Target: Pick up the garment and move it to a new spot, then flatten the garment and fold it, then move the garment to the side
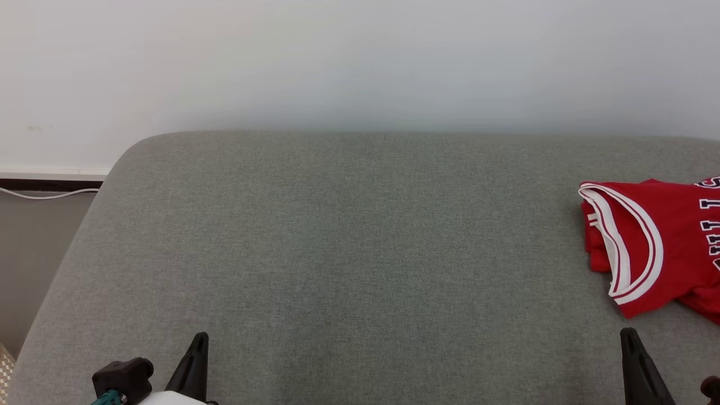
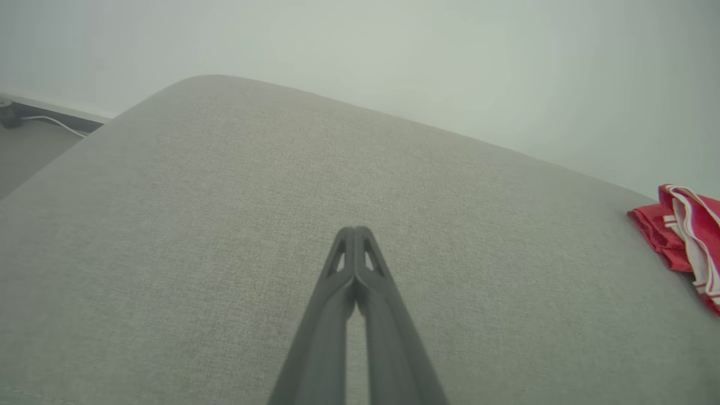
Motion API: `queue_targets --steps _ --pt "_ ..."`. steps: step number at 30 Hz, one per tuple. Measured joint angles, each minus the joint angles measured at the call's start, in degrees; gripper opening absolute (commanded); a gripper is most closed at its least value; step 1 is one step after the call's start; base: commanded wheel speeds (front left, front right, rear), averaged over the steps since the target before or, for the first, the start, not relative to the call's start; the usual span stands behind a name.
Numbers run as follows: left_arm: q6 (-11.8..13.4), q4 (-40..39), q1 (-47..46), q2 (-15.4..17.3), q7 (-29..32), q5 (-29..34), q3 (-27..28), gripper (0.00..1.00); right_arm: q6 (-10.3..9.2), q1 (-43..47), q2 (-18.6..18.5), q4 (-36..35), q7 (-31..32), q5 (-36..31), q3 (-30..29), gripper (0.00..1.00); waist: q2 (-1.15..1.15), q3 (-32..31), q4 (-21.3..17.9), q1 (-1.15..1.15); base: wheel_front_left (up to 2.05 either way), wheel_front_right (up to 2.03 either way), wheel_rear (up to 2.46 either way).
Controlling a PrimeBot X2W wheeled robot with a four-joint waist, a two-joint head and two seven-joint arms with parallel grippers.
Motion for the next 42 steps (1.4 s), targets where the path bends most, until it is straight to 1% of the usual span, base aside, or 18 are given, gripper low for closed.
queue_targets --steps 4,14,19,21,22,42 --pt "-1.32 0.6 -0.02 -0.9 0.38 -1.66 1.16 0.0 0.0 -0.08 -0.12 0.76 0.51 2.71 0.01 0.0 0.0 0.07 -0.2 0.0 0.0 0.0 0.0" --pt "-3.57 1.68 -0.15 -2.78 2.15 -5.83 4.12 0.0 0.0 -1.57 -0.35 1.53 1.77 9.39 0.03 0.0 0.0 0.26 -0.68 0.0 0.0 0.0 0.0" --pt "-5.28 2.44 -0.3 -4.04 2.85 -8.31 5.94 0.0 0.0 -2.41 -0.44 2.44 2.37 13.29 0.03 0.0 0.0 0.38 -0.97 0.0 0.0 0.0 0.0" --pt "-5.42 2.49 -0.38 -4.27 2.92 -8.7 6.16 0.0 0.0 -2.41 -0.46 2.57 2.72 13.95 0.02 0.0 0.0 0.39 -1.02 0.0 0.0 0.0 0.0" --pt "-5.92 2.65 -0.64 -4.56 3.35 -9.54 6.82 0.0 0.0 -2.47 -0.47 2.78 2.86 15.43 0.02 0.0 0.0 0.43 -1.12 0.0 0.0 0.0 0.0" --pt "-10.71 4.74 -1.3 -8.37 6.33 -17.79 13.03 0.0 -0.01 -5.08 -0.71 4.87 5.58 28.36 -0.15 0.0 0.0 0.81 -2.09 -0.01 0.0 0.0 0.0"
